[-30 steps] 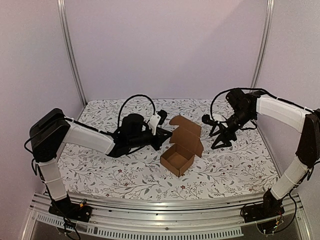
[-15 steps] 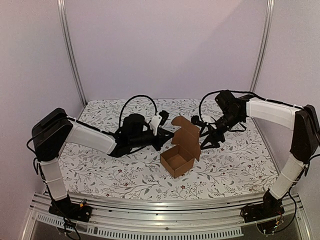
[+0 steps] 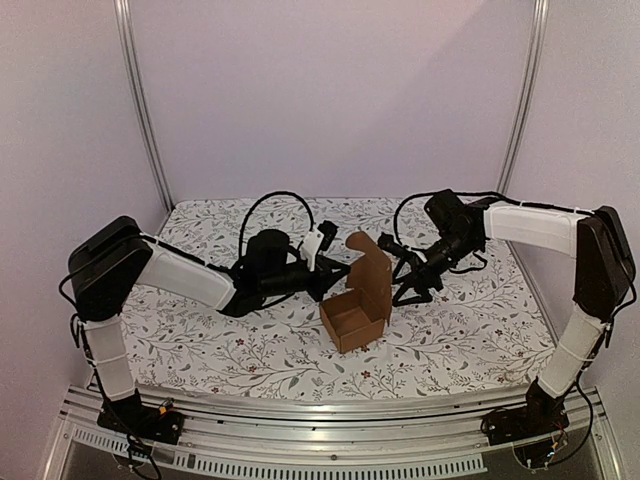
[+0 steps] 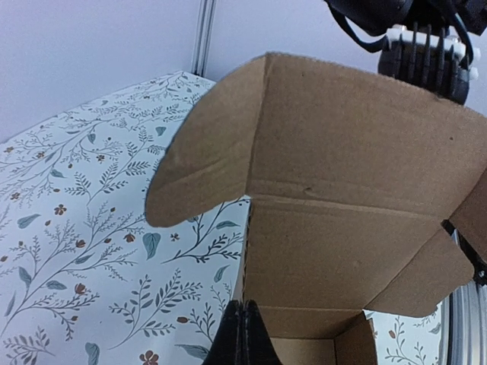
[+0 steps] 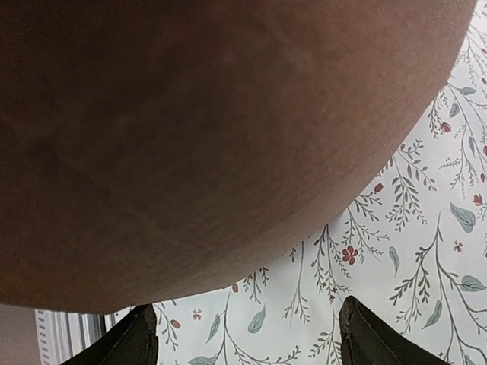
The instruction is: Fold the paper box
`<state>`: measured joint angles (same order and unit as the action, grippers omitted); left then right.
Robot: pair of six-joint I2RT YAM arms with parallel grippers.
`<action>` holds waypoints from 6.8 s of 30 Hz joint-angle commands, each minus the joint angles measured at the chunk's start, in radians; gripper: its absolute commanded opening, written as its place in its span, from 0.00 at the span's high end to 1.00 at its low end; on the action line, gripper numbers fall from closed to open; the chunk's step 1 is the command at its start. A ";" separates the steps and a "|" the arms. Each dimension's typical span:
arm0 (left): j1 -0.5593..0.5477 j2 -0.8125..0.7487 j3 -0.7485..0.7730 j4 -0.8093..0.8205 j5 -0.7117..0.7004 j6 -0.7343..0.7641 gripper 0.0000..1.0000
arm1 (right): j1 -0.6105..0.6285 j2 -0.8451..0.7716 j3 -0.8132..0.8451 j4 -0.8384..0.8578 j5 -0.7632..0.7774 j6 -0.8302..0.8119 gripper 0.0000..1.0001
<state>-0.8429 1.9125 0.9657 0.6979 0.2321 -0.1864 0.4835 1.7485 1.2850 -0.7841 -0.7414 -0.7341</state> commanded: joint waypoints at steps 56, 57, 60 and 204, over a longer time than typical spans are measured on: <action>-0.002 -0.061 -0.078 0.025 -0.112 -0.013 1.00 | 0.159 -0.101 -0.156 0.478 0.326 0.628 0.01; -0.002 -0.064 -0.079 0.024 -0.115 -0.016 1.00 | 0.159 -0.091 -0.150 0.484 0.341 0.655 0.01; -0.004 -0.072 -0.082 0.021 -0.120 -0.014 1.00 | 0.161 -0.062 -0.122 0.495 0.360 0.687 0.01; -0.083 -0.070 0.032 -0.219 -0.640 -0.196 1.00 | -0.026 0.099 0.123 0.138 -0.099 0.805 0.42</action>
<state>-0.9333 1.8610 1.0222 0.4423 -0.4870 -0.4759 0.5385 1.8248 1.3548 -0.4023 -0.7387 0.3286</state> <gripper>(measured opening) 0.010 0.565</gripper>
